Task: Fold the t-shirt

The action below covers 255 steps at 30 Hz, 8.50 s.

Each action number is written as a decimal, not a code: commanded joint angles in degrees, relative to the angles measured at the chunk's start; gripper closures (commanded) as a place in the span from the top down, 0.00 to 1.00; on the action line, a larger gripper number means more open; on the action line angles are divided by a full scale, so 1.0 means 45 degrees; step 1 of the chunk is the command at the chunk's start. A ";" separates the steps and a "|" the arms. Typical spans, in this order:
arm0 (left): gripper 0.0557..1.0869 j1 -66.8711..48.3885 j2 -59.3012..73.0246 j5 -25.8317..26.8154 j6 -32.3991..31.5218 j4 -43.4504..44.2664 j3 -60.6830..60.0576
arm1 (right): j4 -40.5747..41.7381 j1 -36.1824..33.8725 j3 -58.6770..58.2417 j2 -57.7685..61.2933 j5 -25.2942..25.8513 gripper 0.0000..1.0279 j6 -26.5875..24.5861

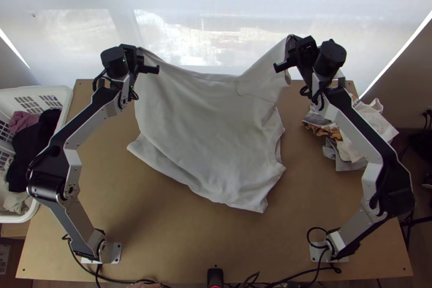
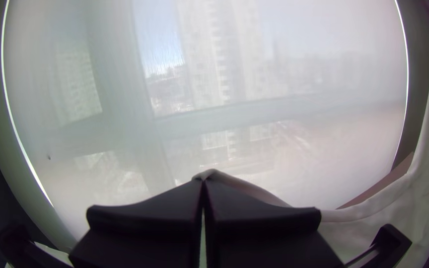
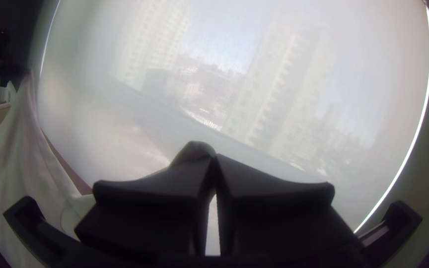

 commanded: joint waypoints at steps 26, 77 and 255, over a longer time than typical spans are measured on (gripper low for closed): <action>0.03 0.0445 0.7076 0.0005 -0.0129 0.0320 0.6499 | 0.0702 -0.0313 0.4745 0.6063 0.0294 0.02 -0.0277; 0.03 0.0953 0.3268 0.0845 -0.2746 -0.1575 0.2749 | 0.1249 0.0371 -0.1193 0.1571 0.0587 0.02 0.1891; 0.03 0.1539 -0.7826 0.2661 -0.3528 -1.3763 -0.7447 | -0.7384 0.2832 -1.0216 -1.1320 0.0235 0.95 0.1676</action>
